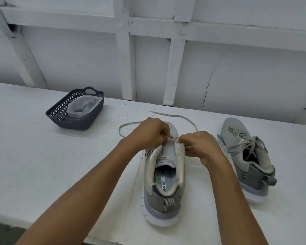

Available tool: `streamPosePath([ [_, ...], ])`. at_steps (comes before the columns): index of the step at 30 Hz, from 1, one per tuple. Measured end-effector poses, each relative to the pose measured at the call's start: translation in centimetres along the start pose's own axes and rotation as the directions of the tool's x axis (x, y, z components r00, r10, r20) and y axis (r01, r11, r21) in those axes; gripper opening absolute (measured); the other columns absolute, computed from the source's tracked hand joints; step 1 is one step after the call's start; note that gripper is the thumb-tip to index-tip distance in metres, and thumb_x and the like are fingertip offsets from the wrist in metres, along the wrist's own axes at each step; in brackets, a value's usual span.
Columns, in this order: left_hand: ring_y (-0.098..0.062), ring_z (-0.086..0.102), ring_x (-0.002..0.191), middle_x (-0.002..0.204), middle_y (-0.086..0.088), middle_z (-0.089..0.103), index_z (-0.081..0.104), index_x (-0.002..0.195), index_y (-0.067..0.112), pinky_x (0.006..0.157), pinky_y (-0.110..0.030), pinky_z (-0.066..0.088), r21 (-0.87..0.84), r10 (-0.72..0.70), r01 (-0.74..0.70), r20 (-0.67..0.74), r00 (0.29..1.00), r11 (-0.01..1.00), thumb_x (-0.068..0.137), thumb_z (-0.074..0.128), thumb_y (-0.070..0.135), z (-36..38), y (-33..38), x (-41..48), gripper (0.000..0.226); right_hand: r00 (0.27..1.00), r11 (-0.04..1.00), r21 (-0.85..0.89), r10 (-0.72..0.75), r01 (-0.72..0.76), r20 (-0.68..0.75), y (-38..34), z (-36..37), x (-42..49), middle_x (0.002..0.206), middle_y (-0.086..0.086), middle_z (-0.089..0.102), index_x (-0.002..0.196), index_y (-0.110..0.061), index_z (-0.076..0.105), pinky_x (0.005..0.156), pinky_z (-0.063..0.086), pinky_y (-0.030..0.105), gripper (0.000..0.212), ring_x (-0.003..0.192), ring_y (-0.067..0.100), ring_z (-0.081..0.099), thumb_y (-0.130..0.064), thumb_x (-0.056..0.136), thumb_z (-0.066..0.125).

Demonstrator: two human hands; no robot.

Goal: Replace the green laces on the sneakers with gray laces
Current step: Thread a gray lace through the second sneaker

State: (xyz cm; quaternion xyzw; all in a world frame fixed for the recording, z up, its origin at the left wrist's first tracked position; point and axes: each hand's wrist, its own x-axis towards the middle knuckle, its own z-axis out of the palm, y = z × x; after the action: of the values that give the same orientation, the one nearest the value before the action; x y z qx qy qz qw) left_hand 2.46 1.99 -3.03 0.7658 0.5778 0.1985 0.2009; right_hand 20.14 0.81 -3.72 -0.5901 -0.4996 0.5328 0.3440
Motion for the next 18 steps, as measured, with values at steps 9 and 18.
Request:
streamPosePath([
  [9,-0.015,0.066,0.082,0.086,0.002,0.075,0.078,0.086,0.019,0.073,-0.028,0.054,0.109,-0.018,0.018,-0.006,1.000,0.994,0.084,0.075,0.022,0.70,0.43,0.08,0.004,1.000,1.000,0.021,0.010,-0.010,0.016,0.33,-0.21,0.31,0.071,0.016,0.053,0.082,-0.001,0.064,0.050,0.054,0.025,0.004,0.052,0.019,0.057,0.001,0.085,0.063],
  [18,-0.020,0.068,0.084,0.088,-0.003,0.076,0.078,0.091,0.014,0.079,-0.037,0.056,0.105,-0.007,0.005,0.021,1.000,0.994,0.084,0.072,0.019,1.04,0.94,0.13,0.011,0.997,0.999,0.052,0.004,-0.008,0.080,0.37,0.03,0.60,0.070,0.008,0.066,0.087,-0.003,0.068,0.049,0.053,0.021,0.006,0.049,0.011,0.063,-0.006,0.092,0.066],
])
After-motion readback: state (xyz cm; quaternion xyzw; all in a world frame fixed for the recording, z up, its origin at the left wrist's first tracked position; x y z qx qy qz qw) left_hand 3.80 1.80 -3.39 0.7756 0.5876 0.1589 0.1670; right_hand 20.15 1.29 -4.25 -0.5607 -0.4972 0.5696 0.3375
